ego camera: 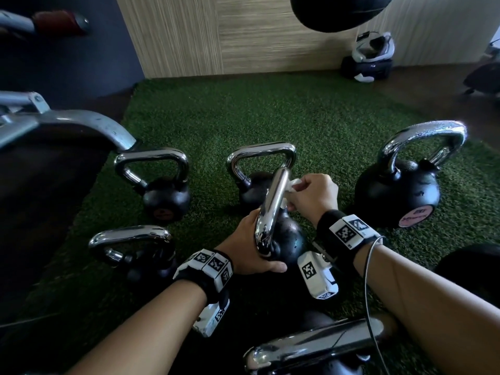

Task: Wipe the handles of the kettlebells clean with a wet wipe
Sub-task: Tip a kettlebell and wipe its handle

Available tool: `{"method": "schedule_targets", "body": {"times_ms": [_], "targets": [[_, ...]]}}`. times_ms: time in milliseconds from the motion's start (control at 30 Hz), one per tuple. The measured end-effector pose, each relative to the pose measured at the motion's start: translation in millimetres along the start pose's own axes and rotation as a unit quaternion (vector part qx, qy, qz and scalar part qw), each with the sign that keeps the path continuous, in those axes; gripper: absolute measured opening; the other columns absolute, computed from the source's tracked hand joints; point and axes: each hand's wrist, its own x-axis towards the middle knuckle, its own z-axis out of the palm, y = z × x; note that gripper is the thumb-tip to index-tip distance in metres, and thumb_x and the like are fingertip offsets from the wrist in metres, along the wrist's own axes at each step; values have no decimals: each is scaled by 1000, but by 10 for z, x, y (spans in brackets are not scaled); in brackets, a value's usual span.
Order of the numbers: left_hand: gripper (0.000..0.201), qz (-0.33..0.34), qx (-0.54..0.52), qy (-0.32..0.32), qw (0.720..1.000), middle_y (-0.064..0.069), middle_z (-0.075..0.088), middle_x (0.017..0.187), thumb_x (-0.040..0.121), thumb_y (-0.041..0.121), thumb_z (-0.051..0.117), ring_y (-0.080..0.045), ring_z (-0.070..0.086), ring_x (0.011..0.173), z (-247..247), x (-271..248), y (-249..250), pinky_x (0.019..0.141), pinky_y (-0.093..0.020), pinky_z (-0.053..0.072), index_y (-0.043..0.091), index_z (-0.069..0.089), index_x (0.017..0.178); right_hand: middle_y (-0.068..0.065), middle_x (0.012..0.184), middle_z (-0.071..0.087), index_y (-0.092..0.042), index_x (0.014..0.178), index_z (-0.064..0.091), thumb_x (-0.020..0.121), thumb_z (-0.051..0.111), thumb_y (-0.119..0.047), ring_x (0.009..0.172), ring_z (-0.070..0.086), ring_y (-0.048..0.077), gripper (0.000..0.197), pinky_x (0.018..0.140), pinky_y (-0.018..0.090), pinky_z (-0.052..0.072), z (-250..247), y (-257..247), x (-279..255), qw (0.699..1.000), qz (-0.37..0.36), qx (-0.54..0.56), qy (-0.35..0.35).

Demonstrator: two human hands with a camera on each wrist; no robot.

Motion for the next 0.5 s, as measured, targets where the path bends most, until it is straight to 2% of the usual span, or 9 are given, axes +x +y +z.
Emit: {"method": "schedule_targets", "body": {"times_ms": [100, 133, 200, 267, 333, 400, 433, 467, 500], "targets": [[128, -2, 6, 2, 1000, 9, 30, 152, 58, 34, 100, -8, 30, 144, -23, -41, 91, 125, -34, 26, 19, 19, 157, -2, 72, 73, -11, 74, 74, 66, 96, -20, 67, 69, 10, 25, 55, 19, 54, -19, 21, -74, 998, 13, -44, -38], [127, -3, 3, 3, 1000, 12, 29, 148, 59, 32, 100, -6, 29, 142, -34, -62, 115, 124, -31, 25, 19, 20, 157, -2, 72, 73, -10, 75, 74, 66, 95, -18, 65, 69, 8, 24, 52, 17, 52, -26, 5, -90, 998, 17, -43, -40], [126, -2, -6, 11, 1000, 15, 28, 145, 59, 32, 100, -5, 30, 142, -37, -93, 149, 122, -27, 25, 20, 21, 157, -4, 63, 73, -9, 70, 73, 67, 95, -12, 59, 71, 8, 23, 50, 20, 56, -52, -6, -56, 997, 25, -38, -61], [124, 2, -5, 17, 1000, 14, 32, 149, 57, 35, 100, -6, 33, 143, -21, -113, 158, 122, -27, 27, 24, 26, 155, -1, 57, 73, -7, 71, 70, 71, 93, -6, 54, 72, 10, 23, 56, 27, 63, -135, -19, -17, 991, 45, -33, -121], [119, 1, -7, 8, 1000, 12, 37, 151, 56, 36, 100, -8, 37, 143, -29, -149, 175, 122, -30, 30, 34, 28, 150, 8, 74, 78, -3, 91, 70, 73, 91, -4, 61, 76, 19, 27, 66, 39, 66, -269, 1, 20, 986, 48, -9, -157], [113, 4, 21, -32, 999, 13, 38, 154, 57, 38, 99, -9, 36, 145, -103, -187, 189, 123, -33, 30, 39, 29, 145, 9, 95, 74, -7, 107, 69, 77, 88, -5, 66, 76, 24, 35, 67, 43, 66, -405, -7, 77, 993, 14, 13, -117], [121, 7, 23, -53, 998, 15, 38, 156, 57, 44, 97, -9, 36, 146, -164, -210, 171, 123, -33, 30, 36, 25, 153, 6, 103, 72, -11, 112, 70, 81, 85, -5, 67, 75, 23, 36, 68, 44, 66, -459, -37, 105, 996, -19, 5, -88], [134, 2, -6, -68, 998, 21, 37, 158, 56, 50, 95, -6, 37, 147, -237, -258, 161, 123, -32, 30, 37, 12, 160, 4, 108, 71, -17, 117, 71, 84, 82, -5, 68, 75, 23, 37, 69, 45, 66, -496, -80, 135, 996, -55, -9, -65], [145, -10, -56, -71, 996, 25, 35, 159, 56, 56, 93, -2, 37, 146, -314, -309, 170, 123, -31, 30, 44, -5, 160, 3, 112, 71, -23, 121, 73, 87, 79, -4, 70, 75, 22, 40, 71, 45, 66, -525, -143, 165, 994, -93, -24, -51]]}}
